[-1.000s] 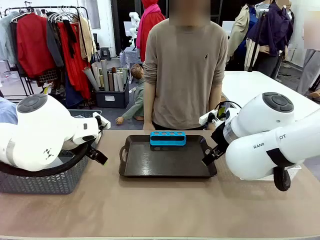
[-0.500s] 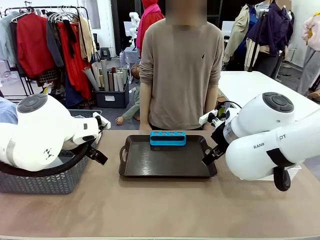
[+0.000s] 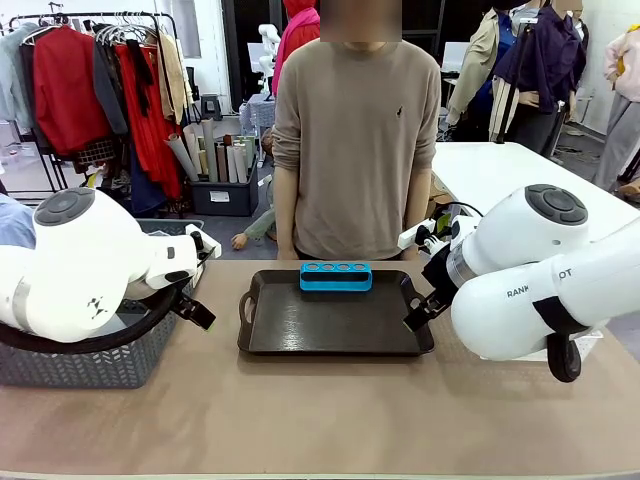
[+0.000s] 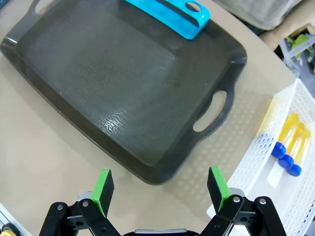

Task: Prepare the laboratory tools.
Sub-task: Pick up one Large Measuring Cup and place it on the Handle tray.

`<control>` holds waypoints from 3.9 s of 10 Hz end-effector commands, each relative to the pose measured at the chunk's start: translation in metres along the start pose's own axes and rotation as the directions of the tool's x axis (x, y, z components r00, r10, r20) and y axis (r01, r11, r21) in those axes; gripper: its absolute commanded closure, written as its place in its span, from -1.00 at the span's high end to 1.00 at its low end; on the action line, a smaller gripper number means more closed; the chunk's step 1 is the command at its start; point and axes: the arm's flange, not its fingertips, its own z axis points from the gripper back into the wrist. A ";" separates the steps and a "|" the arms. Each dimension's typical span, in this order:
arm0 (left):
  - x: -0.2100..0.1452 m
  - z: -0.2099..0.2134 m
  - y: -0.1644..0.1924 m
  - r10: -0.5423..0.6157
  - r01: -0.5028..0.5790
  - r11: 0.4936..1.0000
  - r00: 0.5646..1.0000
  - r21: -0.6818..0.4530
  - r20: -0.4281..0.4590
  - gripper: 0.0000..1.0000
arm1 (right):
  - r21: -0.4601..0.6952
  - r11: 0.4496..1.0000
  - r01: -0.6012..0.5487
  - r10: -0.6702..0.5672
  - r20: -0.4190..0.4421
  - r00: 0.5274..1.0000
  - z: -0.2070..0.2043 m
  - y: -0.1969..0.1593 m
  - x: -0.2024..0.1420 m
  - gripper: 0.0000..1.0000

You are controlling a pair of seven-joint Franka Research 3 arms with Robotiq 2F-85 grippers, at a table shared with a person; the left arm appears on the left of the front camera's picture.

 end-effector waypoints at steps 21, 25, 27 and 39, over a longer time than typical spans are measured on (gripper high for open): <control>0.060 0.167 0.054 -0.214 0.258 0.917 0.962 -0.305 0.171 1.00 | 0.370 0.926 -0.077 0.022 0.151 0.988 0.143 -0.119 0.041 1.00; 0.085 0.217 0.102 -0.234 0.297 0.923 0.937 -0.243 0.258 1.00 | 0.446 0.884 -0.139 0.043 0.220 0.975 0.189 -0.179 0.057 1.00; 0.090 0.244 0.117 -0.271 0.333 0.926 0.915 -0.178 0.300 1.00 | 0.461 0.877 -0.138 -0.002 0.290 0.957 0.216 -0.208 0.060 1.00; 0.087 0.267 0.149 -0.215 0.276 0.949 0.921 -0.153 0.325 1.00 | 0.325 0.924 -0.202 0.061 0.396 0.916 0.263 -0.240 0.095 1.00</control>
